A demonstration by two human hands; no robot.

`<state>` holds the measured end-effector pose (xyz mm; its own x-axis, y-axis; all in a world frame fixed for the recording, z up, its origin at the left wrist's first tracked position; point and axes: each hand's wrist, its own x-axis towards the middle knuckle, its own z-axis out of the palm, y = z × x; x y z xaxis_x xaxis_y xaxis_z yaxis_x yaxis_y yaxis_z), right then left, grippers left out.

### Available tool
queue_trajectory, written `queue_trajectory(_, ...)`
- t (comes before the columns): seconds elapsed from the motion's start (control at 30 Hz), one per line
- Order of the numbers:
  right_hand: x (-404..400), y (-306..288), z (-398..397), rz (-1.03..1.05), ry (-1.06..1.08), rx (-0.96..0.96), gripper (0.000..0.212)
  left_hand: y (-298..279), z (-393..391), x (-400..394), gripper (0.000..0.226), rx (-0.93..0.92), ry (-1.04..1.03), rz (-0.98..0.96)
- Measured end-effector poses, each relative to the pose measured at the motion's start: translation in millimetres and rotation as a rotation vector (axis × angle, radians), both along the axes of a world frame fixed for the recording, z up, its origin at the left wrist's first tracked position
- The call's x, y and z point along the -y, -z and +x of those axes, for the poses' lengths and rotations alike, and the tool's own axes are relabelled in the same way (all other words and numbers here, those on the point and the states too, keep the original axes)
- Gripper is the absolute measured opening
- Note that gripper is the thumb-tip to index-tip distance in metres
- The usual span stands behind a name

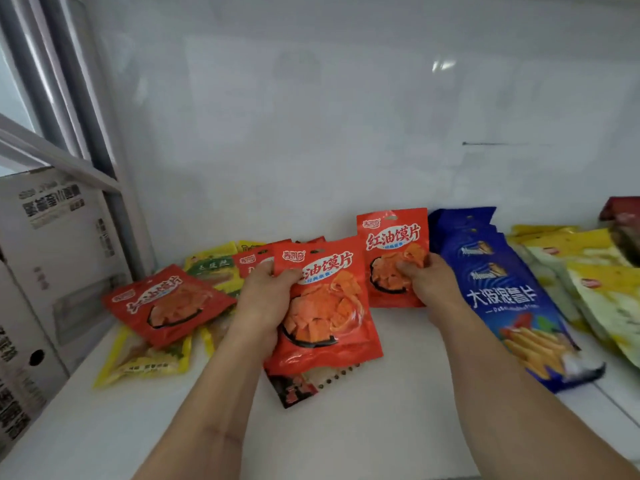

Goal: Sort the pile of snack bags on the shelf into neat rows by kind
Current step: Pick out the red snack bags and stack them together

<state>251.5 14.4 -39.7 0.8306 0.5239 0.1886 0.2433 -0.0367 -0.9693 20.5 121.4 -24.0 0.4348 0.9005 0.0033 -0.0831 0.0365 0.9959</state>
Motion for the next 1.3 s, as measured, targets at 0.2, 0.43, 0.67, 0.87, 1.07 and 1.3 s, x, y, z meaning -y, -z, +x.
queue_trajectory(0.2, -19, 27, 32, -0.052, 0.064, -0.092, 0.023, 6, 36, 5, 0.014, -0.019, 0.009, 0.02)
queue_trajectory(0.43, -45, 37, 54, -0.212, 0.076, 0.092, 0.009, 5, 63, 1, 0.013, -0.075, -0.085, 0.062)
queue_trajectory(0.67, -43, 33, 57, -0.106, 0.138, -0.035, 0.036, 5, 104, 3, 0.015, -0.167, -0.085, 0.13)
queue_trajectory(0.87, -37, 29, 59, -0.059, 0.102, -0.105, 0.057, 18, 149, 4, 0.01, -0.233, -0.06, 0.168)
queue_trajectory(1.07, -31, 34, 57, -0.12, 0.063, -0.024, 0.049, 33, 175, 10, 0.023, -0.468, -0.088, 0.352)
queue_trajectory(1.3, -34, 36, 52, -0.223, 0.099, 0.11, 0.033, 49, 184, 3, 0.023, -0.542, -0.06, 0.436)
